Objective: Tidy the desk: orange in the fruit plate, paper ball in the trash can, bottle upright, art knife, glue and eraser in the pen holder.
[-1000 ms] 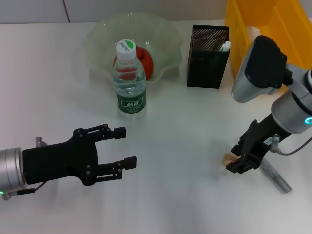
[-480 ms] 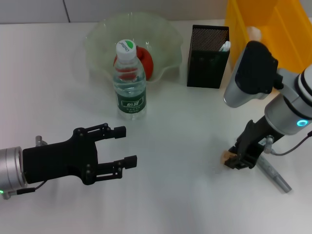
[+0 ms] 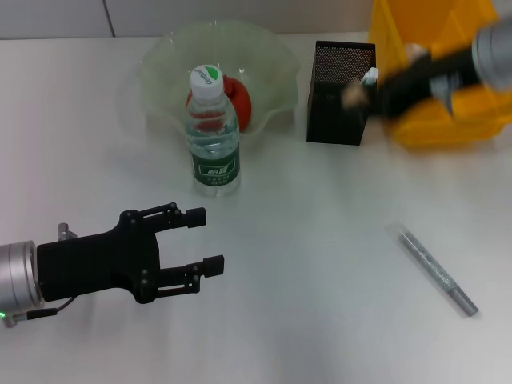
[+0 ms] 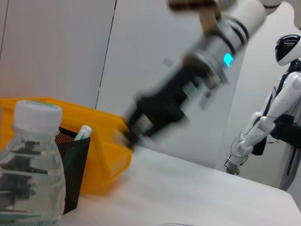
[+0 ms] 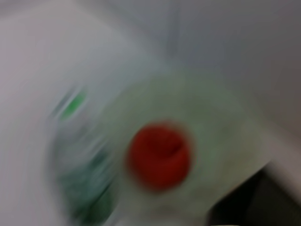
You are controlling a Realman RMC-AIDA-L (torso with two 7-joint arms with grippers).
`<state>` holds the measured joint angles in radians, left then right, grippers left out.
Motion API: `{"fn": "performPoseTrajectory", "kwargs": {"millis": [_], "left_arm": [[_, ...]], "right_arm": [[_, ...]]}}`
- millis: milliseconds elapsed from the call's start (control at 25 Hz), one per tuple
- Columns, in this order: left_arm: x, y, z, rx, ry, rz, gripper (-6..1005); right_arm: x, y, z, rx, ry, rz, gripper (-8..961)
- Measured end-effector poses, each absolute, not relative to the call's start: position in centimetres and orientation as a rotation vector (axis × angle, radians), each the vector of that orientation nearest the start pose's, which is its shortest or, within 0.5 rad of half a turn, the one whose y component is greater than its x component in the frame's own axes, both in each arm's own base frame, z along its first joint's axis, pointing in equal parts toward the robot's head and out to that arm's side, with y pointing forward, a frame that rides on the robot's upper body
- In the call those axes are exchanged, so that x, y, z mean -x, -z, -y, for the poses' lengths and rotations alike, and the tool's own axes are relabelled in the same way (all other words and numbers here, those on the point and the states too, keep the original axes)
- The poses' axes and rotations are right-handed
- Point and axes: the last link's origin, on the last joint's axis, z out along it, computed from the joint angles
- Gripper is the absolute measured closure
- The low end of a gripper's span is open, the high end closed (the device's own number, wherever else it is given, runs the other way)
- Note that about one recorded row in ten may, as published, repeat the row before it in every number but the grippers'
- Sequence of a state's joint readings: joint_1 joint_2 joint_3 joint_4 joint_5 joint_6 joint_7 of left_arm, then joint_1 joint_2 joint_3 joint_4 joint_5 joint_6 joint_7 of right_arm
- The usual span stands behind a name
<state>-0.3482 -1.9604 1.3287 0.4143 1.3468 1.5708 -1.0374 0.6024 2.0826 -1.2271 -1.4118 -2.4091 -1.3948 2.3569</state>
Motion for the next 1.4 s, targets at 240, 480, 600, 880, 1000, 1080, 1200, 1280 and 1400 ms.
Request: {"fn": "performPoseTrajectory", "kwargs": {"millis": [240, 480, 600, 880, 1000, 1080, 1200, 1280, 1400], "left_arm": [[29.1, 2.6, -25.8, 2.776, 0.918, 0.502, 233], [29.1, 2.7, -25.9, 2.773, 0.913, 0.506, 233], [29.1, 2.7, -25.9, 2.773, 0.913, 0.507, 233], [29.2, 2.6, -26.1, 2.77, 0.906, 0.5, 233], [29.2, 2.4, -26.1, 2.768, 0.902, 0.502, 233], [29.2, 2.4, -26.1, 2.768, 0.902, 0.502, 233], [29.5, 1.9, -26.5, 2.727, 0.905, 0.506, 233], [29.6, 1.7, -26.5, 2.719, 0.91, 0.506, 233], [29.5, 1.4, -26.5, 2.72, 0.921, 0.498, 233]], "right_arm": [[-13.4, -3.0, -42.6, 2.425, -0.13, -0.7, 704], [-13.2, -1.6, -43.8, 2.432, -0.123, -0.738, 640], [-12.9, -1.8, -43.8, 2.427, -0.136, -0.728, 601], [-12.6, -3.4, -42.8, 2.415, -0.166, -0.721, 376], [-12.2, -4.3, -40.7, 2.485, -0.101, -0.719, 329], [-12.6, -4.5, -39.4, 2.541, 0.0, -0.733, 329], [-14.4, -3.9, -37.9, 2.595, 0.147, -0.829, 328], [-16.0, -3.1, -37.1, 2.615, 0.214, -0.912, 328], [-18.4, -2.1, -36.4, 2.611, 0.26, -1.025, 329]]}}
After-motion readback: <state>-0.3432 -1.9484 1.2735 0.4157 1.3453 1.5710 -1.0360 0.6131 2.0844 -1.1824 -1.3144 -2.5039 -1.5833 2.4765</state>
